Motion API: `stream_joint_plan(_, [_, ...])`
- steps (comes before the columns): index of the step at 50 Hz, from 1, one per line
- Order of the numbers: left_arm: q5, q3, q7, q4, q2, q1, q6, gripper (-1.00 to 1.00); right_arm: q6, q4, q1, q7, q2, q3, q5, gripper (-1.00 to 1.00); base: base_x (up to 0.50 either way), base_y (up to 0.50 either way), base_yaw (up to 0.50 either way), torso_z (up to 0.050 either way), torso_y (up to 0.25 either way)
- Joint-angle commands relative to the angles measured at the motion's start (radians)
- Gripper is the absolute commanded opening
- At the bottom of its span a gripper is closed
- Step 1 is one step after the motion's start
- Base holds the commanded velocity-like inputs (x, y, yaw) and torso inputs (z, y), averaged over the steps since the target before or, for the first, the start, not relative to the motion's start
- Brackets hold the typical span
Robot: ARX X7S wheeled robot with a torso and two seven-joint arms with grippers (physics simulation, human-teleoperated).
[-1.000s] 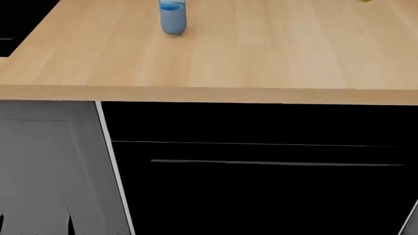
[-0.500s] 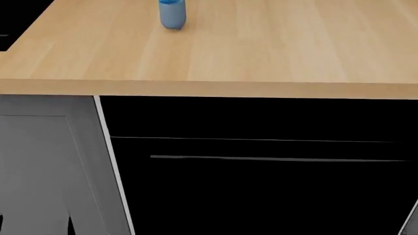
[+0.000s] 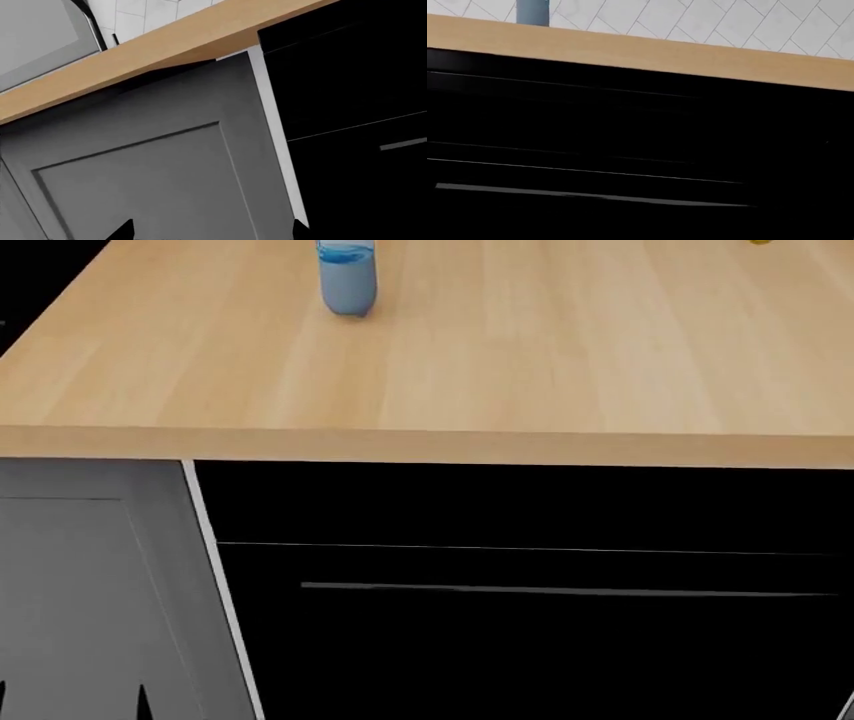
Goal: Open the dishwasher door
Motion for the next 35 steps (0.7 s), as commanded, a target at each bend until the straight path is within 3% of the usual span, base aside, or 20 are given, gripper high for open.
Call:
stream_joint_plan(1, [-0.016,-0.003,0.001,0.002,-0.005,0.002,0.001,1.0,-0.013,0.016,-0.002,0.002,0.003,-0.006,0.003,1.0,0.0,0.0,0.0,0.0,0.0])
stream_joint_plan(20, [-0.038,0.017,-0.021,0.014,-0.021,0.0,-0.025,1.0,0.034,-0.023,-0.007,0.053,0.03,-0.027,-0.021,1.0,0.0,0.0,0.0,0.0,0.0])
stream_joint_plan(27, [-0.036,0.027,-0.031,0.007,-0.026,-0.005,-0.037,1.0,0.104,-0.026,0.041,0.14,0.088,-0.101,-0.29,1.0,0.0,0.0,0.0,0.0,0.0])
stream_joint_plan(35, [-0.043,0.034,-0.041,0.01,-0.029,-0.007,-0.046,1.0,0.15,0.051,0.126,0.109,0.148,-0.208,-0.466,1.0,0.0,0.0,0.0,0.0,0.0])
